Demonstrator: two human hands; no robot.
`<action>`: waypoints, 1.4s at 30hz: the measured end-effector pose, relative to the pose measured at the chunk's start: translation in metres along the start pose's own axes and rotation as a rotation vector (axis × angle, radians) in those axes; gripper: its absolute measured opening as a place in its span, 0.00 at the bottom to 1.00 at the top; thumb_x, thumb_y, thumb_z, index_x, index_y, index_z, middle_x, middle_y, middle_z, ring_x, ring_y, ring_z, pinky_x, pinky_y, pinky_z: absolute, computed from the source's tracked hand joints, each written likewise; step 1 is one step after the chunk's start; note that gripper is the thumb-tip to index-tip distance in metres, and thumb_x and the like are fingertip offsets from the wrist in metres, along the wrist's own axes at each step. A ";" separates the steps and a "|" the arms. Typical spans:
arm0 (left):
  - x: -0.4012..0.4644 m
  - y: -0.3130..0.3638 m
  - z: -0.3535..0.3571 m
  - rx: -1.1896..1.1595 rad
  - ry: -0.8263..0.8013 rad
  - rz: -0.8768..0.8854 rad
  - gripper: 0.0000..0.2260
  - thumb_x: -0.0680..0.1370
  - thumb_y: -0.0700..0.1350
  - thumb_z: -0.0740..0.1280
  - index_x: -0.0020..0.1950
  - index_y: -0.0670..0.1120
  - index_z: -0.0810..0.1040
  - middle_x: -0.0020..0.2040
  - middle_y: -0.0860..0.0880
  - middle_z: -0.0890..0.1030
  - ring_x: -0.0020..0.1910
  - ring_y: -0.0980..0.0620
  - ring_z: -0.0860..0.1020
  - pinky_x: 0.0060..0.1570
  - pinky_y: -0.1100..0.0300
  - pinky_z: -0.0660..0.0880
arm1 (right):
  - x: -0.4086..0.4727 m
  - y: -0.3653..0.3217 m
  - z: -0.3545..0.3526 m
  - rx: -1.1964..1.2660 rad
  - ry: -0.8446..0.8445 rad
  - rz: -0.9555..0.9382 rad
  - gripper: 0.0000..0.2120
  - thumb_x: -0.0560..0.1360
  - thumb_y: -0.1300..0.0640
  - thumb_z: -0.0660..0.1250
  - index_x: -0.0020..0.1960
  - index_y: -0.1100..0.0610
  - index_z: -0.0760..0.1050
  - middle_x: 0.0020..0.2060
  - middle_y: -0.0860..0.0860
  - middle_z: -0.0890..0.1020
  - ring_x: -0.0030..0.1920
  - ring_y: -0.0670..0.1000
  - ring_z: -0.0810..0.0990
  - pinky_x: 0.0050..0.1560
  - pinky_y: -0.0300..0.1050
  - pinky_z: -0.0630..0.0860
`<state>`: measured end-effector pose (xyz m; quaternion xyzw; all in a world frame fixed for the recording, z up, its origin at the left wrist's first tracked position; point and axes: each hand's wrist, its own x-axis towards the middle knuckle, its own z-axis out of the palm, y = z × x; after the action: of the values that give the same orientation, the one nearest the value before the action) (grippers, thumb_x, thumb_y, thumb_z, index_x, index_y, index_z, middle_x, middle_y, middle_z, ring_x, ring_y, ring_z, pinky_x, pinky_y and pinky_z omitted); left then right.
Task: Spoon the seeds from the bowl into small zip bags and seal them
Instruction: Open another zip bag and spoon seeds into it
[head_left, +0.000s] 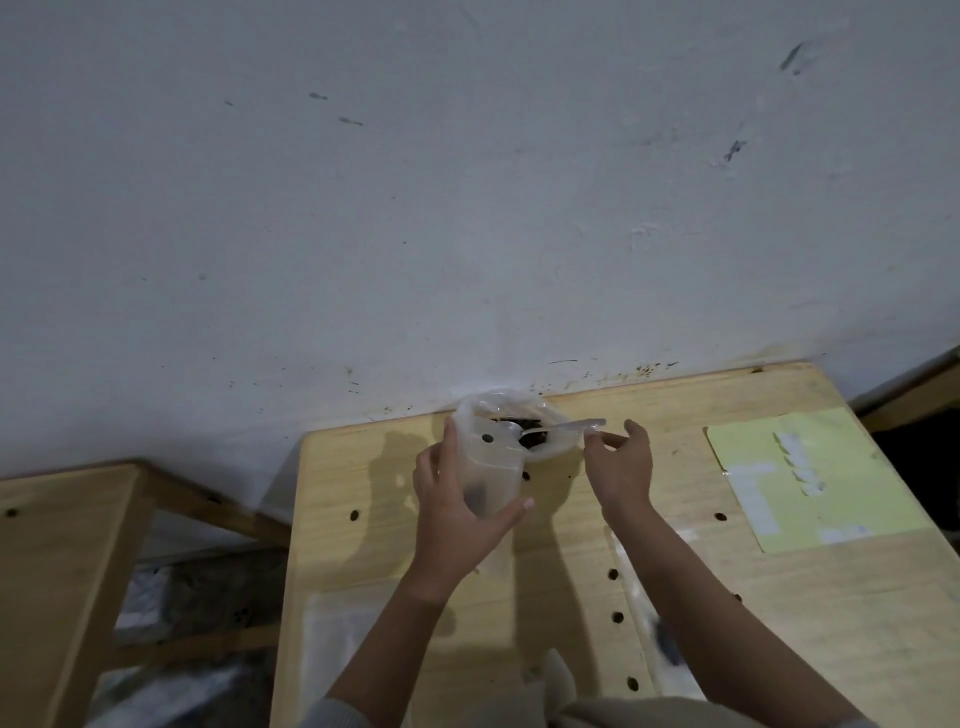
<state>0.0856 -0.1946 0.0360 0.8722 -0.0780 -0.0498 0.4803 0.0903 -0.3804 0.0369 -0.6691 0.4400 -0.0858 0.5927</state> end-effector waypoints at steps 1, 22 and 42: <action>0.000 0.001 0.001 -0.012 0.007 -0.002 0.54 0.60 0.61 0.77 0.73 0.66 0.42 0.62 0.54 0.59 0.66 0.54 0.61 0.59 0.62 0.67 | -0.007 -0.002 -0.004 0.004 0.034 -0.053 0.24 0.77 0.57 0.65 0.70 0.59 0.63 0.54 0.53 0.77 0.46 0.52 0.78 0.39 0.41 0.73; -0.017 0.056 -0.027 -0.445 0.228 0.029 0.09 0.75 0.38 0.70 0.47 0.52 0.75 0.44 0.50 0.81 0.43 0.54 0.80 0.42 0.64 0.75 | -0.065 -0.023 -0.048 0.216 -0.384 -0.380 0.11 0.75 0.65 0.67 0.36 0.55 0.77 0.30 0.45 0.80 0.34 0.44 0.77 0.40 0.45 0.76; -0.041 0.075 -0.029 -0.273 0.064 0.100 0.09 0.79 0.39 0.63 0.41 0.50 0.73 0.35 0.49 0.76 0.32 0.60 0.72 0.34 0.71 0.69 | -0.093 -0.022 -0.067 0.285 -0.377 -0.406 0.08 0.77 0.64 0.65 0.39 0.60 0.75 0.34 0.52 0.77 0.38 0.50 0.75 0.42 0.45 0.74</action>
<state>0.0434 -0.2020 0.1153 0.7949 -0.0987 -0.0081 0.5986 0.0030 -0.3661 0.1122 -0.6577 0.1631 -0.1375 0.7225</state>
